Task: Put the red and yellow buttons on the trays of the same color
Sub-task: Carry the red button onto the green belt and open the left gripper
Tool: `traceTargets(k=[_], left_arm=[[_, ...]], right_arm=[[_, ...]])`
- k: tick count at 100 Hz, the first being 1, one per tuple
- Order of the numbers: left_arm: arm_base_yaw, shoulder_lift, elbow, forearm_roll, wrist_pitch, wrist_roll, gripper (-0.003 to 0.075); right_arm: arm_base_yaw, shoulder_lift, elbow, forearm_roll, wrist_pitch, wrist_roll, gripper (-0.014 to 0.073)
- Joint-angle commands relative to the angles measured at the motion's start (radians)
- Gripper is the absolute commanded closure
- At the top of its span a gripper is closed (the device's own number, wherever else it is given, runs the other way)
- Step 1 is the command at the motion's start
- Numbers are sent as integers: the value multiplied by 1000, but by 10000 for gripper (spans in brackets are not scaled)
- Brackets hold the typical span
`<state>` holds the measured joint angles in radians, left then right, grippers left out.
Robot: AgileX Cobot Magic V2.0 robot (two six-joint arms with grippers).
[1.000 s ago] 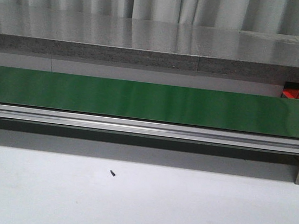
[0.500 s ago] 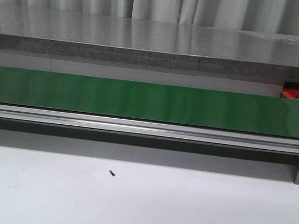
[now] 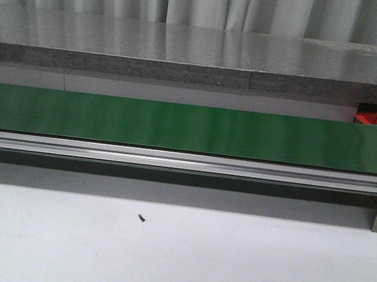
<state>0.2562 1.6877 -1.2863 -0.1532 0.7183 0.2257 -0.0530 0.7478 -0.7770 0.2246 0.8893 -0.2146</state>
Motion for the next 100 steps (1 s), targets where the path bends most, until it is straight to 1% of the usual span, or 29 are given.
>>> traceTargets(k=[1,8,14,15,19,20,24,29,33,49,86,100], left_arm=[[-6,-39,-34,-15,-49,2,611],[-6,-39,-34,-15,-49,2,527],[-6,-39,-34,-15,-49,2,416],[-6,-39,-34,-15,-49,2,416],[-6,-37,-34,-15,-49,2,337],[-6,-37,-34,-15,-49,2,337],[-6,-37,-34,-15,-49,2,269],[-6,-37,-34,-19,-51,2,222],[-6,-37,-34,-21,-53,2,203],[-6,-37,-53,-37,-56,2,195],[-6,-67,-197,-64,-48,2,195],[32,-67,-205,-64,-28,-9,195]], right_arm=[[-2,-3,-25,17,-49,-8,664],[-2,-3,-25,17,-49,-8,664],[-2,-3,-25,17,-49,-8,664],[-2,-3,-25,17,-49,-8,664],[-2,-3,-25,17,-49,-8,664],[-2,-3,-25,17,-49,-8,664],[-2,-3,-25,17,-49,-8,664],[-2,-3,-25,17,-49,-8,664],[-2,-3,-25,17,-49,-8,664],[-2,-3,-25,17,-49,-8,664],[-2,-3,-25,17,-49,-8,664],[-2,-3,-25,17,-49,-8,664]])
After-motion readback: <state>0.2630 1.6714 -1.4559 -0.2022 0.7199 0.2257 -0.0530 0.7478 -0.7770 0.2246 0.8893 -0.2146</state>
